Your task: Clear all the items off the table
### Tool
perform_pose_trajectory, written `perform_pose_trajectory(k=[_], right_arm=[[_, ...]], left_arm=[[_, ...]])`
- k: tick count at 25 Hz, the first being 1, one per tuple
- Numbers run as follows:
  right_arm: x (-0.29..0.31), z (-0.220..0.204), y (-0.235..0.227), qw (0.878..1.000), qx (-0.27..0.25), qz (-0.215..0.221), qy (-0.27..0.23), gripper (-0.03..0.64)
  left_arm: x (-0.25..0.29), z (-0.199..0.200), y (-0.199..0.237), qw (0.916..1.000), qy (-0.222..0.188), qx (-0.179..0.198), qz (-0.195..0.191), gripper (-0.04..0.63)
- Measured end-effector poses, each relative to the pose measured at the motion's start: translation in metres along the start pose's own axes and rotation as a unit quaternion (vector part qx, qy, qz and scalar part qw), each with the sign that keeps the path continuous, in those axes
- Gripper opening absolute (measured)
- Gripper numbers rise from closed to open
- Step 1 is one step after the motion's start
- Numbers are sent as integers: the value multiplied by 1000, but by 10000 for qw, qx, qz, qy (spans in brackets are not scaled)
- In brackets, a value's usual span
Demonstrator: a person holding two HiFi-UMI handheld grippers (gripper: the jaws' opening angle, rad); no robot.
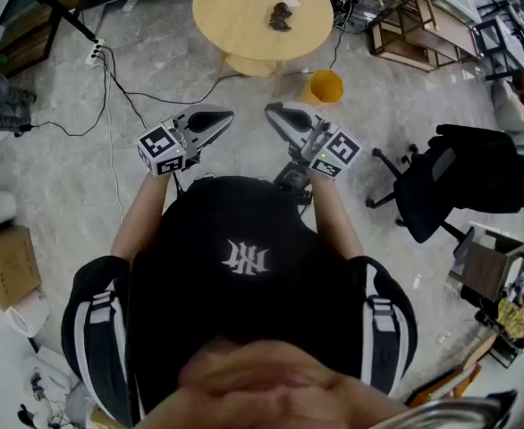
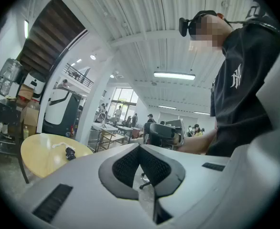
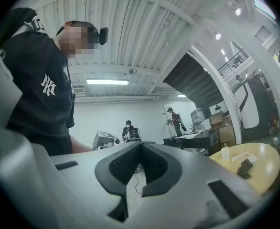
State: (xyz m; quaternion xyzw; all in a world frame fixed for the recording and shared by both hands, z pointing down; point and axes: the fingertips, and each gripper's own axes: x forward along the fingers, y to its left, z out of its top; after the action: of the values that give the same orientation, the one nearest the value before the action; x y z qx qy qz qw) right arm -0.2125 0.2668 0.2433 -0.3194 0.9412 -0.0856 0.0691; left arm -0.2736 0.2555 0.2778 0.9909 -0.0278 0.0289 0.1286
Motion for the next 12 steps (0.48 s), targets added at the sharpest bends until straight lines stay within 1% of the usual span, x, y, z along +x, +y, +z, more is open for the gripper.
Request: perform_pose_trajectory(k=[8, 12], right_arm=[[2, 5, -6, 9999, -116, 99, 20, 3], [-4, 6, -9, 9999, -106, 86, 12, 3]], left_arm=[[8, 1, -1, 9999, 43, 98, 62, 12], [10, 1, 0, 9999, 33, 79, 106, 12]])
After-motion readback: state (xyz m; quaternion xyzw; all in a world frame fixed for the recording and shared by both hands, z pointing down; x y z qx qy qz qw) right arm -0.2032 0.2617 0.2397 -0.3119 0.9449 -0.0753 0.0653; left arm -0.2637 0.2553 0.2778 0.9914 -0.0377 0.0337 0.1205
